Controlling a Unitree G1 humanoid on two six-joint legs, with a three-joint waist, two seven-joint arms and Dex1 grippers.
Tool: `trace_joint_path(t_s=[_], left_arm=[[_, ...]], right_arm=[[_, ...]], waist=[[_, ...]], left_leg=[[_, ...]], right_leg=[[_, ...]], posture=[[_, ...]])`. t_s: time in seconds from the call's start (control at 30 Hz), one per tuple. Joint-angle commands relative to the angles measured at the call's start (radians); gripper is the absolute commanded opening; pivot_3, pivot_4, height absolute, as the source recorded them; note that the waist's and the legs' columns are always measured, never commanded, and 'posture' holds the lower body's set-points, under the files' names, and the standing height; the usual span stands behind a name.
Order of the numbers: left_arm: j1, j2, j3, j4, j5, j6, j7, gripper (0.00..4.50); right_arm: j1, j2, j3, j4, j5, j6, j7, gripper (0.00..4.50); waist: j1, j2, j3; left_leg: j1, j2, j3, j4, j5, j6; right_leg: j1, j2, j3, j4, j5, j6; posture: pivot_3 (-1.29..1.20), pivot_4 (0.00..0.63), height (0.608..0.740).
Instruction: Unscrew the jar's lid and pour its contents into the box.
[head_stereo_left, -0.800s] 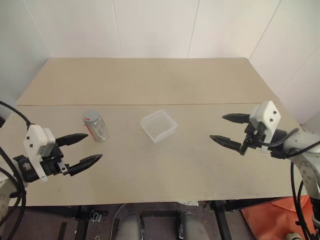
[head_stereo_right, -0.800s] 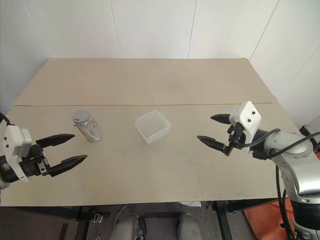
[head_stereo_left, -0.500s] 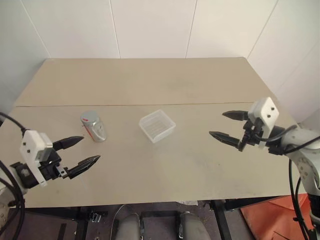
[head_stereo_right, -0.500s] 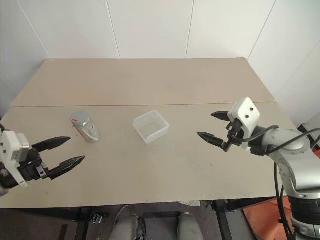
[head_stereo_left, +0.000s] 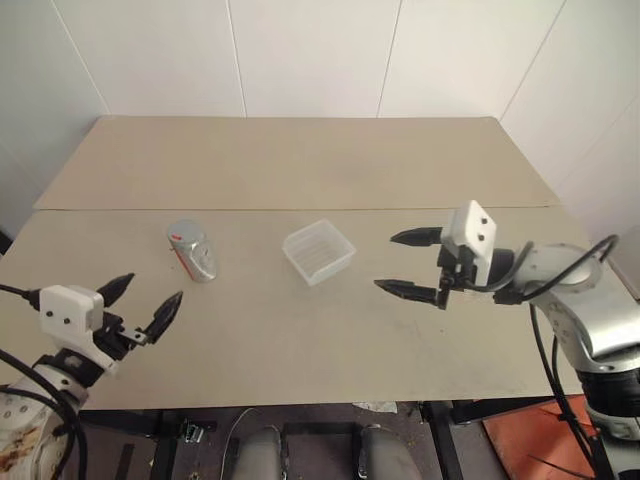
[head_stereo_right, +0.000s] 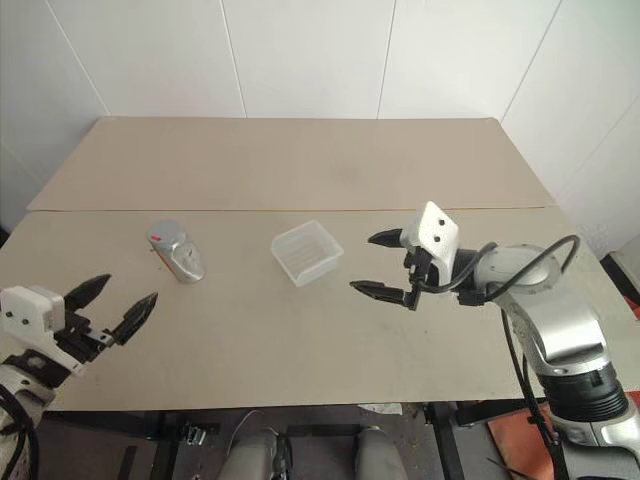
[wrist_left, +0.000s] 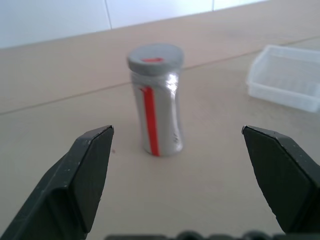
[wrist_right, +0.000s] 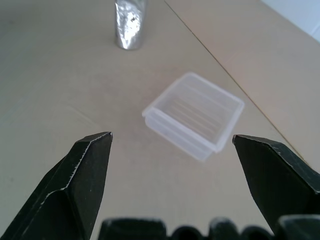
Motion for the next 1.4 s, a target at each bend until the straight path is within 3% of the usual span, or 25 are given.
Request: trace_joint_path(t_s=[0.03, 0.2, 0.37, 0.73, 1.0, 1.1, 1.3, 1.4], left_arm=[[-0.038, 0.046, -0.010, 0.095, 0.011, -0.059, -0.054, 4.47], [-0.173, 0.126, -0.082, 0.283, 0.014, -0.093, -0.160, 4.47], [-0.295, 0.141, -0.152, 0.416, 0.050, -0.149, -0.193, 4.47], [-0.474, 0.101, -0.241, 0.613, 0.120, -0.235, -0.162, 4.47], [-0.601, 0.020, -0.278, 0.802, 0.167, -0.356, -0.114, 4.47], [-0.630, 0.009, -0.290, 0.855, 0.177, -0.388, -0.116, 3.81], [-0.651, 0.009, -0.307, 0.901, 0.181, -0.416, -0.132, 1.94], [-0.647, 0.014, -0.314, 0.866, 0.175, -0.399, -0.136, 1.92]], right_arm=[[-0.029, 0.006, -0.002, -0.049, -0.011, 0.014, -0.032, 4.50], [-0.031, -0.003, -0.018, -0.091, -0.013, 0.055, -0.072, 4.50], [-0.018, -0.018, -0.024, -0.128, -0.013, 0.087, -0.092, 4.50], [-0.021, -0.031, -0.042, -0.140, 0.002, 0.086, -0.082, 4.50], [-0.031, -0.029, -0.039, -0.141, -0.002, 0.090, -0.087, 4.50], [-0.035, -0.028, -0.040, -0.142, -0.001, 0.093, -0.091, 4.50], [-0.031, -0.023, -0.047, -0.152, -0.003, 0.098, -0.111, 4.50], [-0.031, -0.015, -0.045, -0.159, -0.003, 0.096, -0.126, 4.50]], waist=[[0.000, 0.000, 0.000], [0.003, 0.000, 0.000], [0.004, 0.000, 0.000], [0.002, 0.000, 0.000], [0.007, 0.000, 0.000], [0.005, 0.000, 0.000], [0.005, -0.001, 0.000], [0.005, -0.001, 0.000]], left_leg=[[0.000, 0.000, 0.000, 0.000, 0.000, 0.000], [-0.001, 0.000, 0.001, 0.000, 0.000, 0.000], [-0.002, 0.000, 0.002, 0.000, 0.000, 0.000], [-0.002, 0.000, 0.002, 0.000, 0.000, 0.000], [-0.002, 0.000, 0.002, 0.001, 0.000, 0.001], [-0.003, 0.000, 0.002, 0.001, 0.000, 0.001], [-0.003, 0.000, 0.002, 0.001, 0.000, 0.001], [-0.003, 0.000, 0.001, 0.001, 0.000, 0.001]], right_leg=[[0.000, 0.000, 0.000, 0.000, 0.000, 0.000], [-0.001, 0.000, -0.001, 0.000, 0.000, 0.000], [-0.002, -0.001, -0.001, 0.000, 0.000, 0.000], [-0.002, -0.001, -0.001, 0.000, 0.001, 0.000], [-0.001, -0.001, -0.001, 0.000, 0.001, 0.001], [-0.001, -0.001, -0.002, 0.000, 0.001, 0.001], [-0.001, -0.001, -0.002, 0.000, 0.001, 0.002], [-0.001, -0.001, -0.002, 0.000, 0.001, 0.002]], posture=[[0.00, 0.150, 0.740], [0.00, 0.150, 0.740], [0.00, 0.150, 0.740], [0.00, 0.150, 0.740], [0.00, 0.150, 0.740], [0.00, 0.150, 0.740], [0.00, 0.150, 0.740], [0.00, 0.150, 0.740]])
